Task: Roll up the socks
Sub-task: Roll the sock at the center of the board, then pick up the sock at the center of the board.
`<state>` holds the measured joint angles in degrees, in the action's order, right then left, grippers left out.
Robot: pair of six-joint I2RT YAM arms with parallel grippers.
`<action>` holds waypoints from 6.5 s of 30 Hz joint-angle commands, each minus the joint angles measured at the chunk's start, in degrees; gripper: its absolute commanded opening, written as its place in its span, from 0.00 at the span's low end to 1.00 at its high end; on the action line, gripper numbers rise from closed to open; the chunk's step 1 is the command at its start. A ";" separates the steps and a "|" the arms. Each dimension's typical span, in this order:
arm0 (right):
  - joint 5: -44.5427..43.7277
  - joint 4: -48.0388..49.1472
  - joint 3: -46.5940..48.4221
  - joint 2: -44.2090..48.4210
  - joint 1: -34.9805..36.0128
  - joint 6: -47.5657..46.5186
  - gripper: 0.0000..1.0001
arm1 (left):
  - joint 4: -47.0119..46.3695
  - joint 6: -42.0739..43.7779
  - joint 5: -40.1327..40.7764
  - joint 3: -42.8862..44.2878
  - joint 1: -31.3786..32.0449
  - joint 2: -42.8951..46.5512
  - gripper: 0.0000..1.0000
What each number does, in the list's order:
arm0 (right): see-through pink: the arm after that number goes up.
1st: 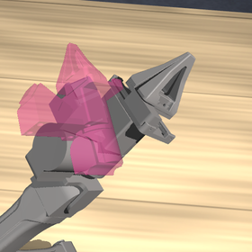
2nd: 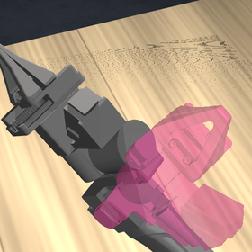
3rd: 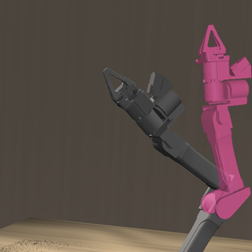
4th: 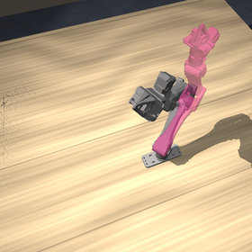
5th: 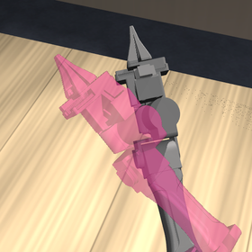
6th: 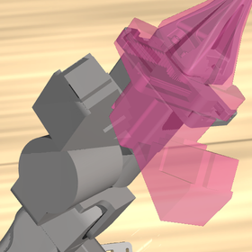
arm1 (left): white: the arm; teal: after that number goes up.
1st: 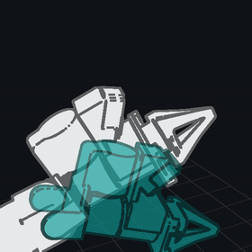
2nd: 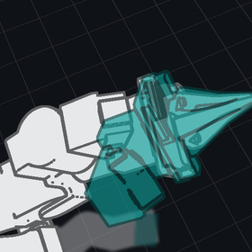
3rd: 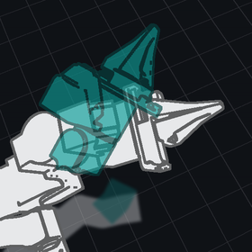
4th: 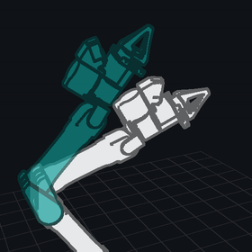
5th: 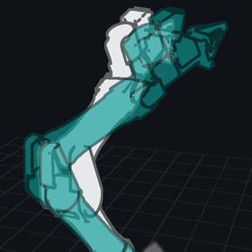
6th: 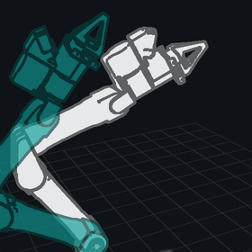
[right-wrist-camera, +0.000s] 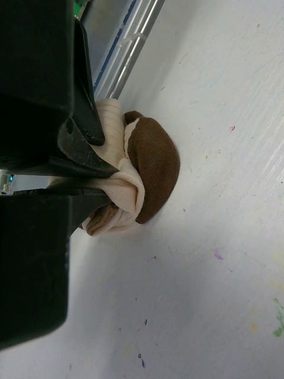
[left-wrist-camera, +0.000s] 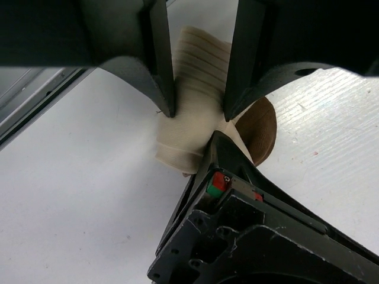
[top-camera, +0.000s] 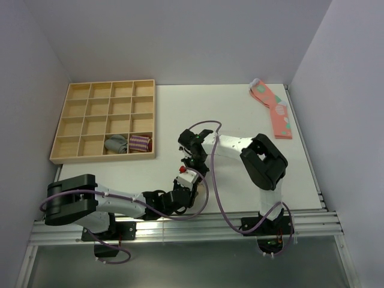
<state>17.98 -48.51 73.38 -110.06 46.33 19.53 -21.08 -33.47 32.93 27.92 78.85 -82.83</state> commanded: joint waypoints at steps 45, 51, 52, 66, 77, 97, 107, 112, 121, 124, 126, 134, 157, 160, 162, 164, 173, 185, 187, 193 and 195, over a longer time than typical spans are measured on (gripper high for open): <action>-4.81 66.43 -51.93 44.14 -7.04 11.85 0.62 | -0.98 -8.19 -32.40 -3.05 -20.40 -6.12 0.07; -2.60 70.65 -55.28 44.58 -7.65 11.58 0.62 | -1.07 -8.71 -35.30 -2.96 -22.16 -6.73 0.06; -1.64 71.44 -55.71 44.58 -7.91 11.58 0.62 | -0.81 -8.71 -36.00 -2.79 -22.59 -6.82 0.06; -3.47 70.75 -55.90 40.10 -8.01 12.29 0.57 | -0.63 -9.68 -41.36 -1.47 -25.23 -9.81 0.06; -6.02 65.66 -53.61 37.29 -7.92 12.38 0.36 | -3.44 -10.74 -44.35 -2.43 -26.73 -10.34 0.08; -6.38 46.49 -37.88 20.24 -7.92 9.83 0.02 | -1.60 -10.65 -31.19 -5.25 -23.92 2.58 0.46; -6.99 44.12 -36.03 18.92 -7.83 8.60 0.01 | 6.75 -5.82 -17.64 -0.51 -16.63 7.16 0.63; -6.90 43.85 -35.59 18.22 -7.83 8.51 0.01 | 9.91 -3.00 -13.07 2.31 -13.99 6.19 0.64; -6.90 43.41 -34.98 17.25 -7.13 8.16 0.01 | 17.47 2.53 -3.05 10.21 -10.91 3.20 0.64; -6.73 43.24 -34.80 16.99 -7.13 7.89 0.01 | 18.18 5.17 -2.52 12.33 -10.47 1.18 0.63; -6.73 43.24 -34.80 16.90 -7.04 7.89 0.01 | 17.40 7.19 -3.22 12.86 -10.03 0.30 0.63; -6.11 42.98 -34.36 16.02 -6.95 7.80 0.01 | 16.07 12.73 -5.41 13.21 -8.10 -1.19 0.62; -4.01 42.62 -33.31 13.73 -6.95 7.19 0.01 | 18.36 18.18 -6.03 16.11 -6.60 -12.35 0.55; -3.30 42.97 -33.39 13.73 -6.95 7.19 0.01 | 19.50 18.18 -6.38 17.60 -6.51 -14.55 0.51; -2.60 43.06 -33.39 13.91 -7.04 7.10 0.01 | 19.59 18.18 -7.09 17.78 -6.60 -15.17 0.48; -2.25 43.15 -33.48 14.08 -7.04 7.01 0.01 | 19.67 18.01 -7.53 17.87 -6.51 -16.13 0.41; -1.89 43.07 -34.62 18.47 -7.04 8.77 0.24 | 19.24 16.78 -9.37 18.05 -6.51 -17.55 0.00; -8.93 37.00 -32.69 37.72 -9.76 15.88 0.58 | 15.72 11.33 -11.22 16.90 -6.60 -14.56 0.00; -9.71 35.86 -31.82 40.43 -10.55 16.50 0.60 | 15.98 10.36 -10.87 17.08 -6.60 -13.94 0.00; -10.33 34.71 -32.08 46.42 -14.68 18.79 0.63 | 17.30 7.29 -9.55 15.59 -8.52 -7.81 0.00; -10.07 34.80 -32.25 47.22 -17.13 19.05 0.63 | 18.87 6.41 -8.67 14.71 -9.67 -5.34 0.00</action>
<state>7.62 -14.63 40.38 -65.67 31.70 36.67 -7.51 -23.40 23.70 44.31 71.48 -92.31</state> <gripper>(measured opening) 0.631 0.404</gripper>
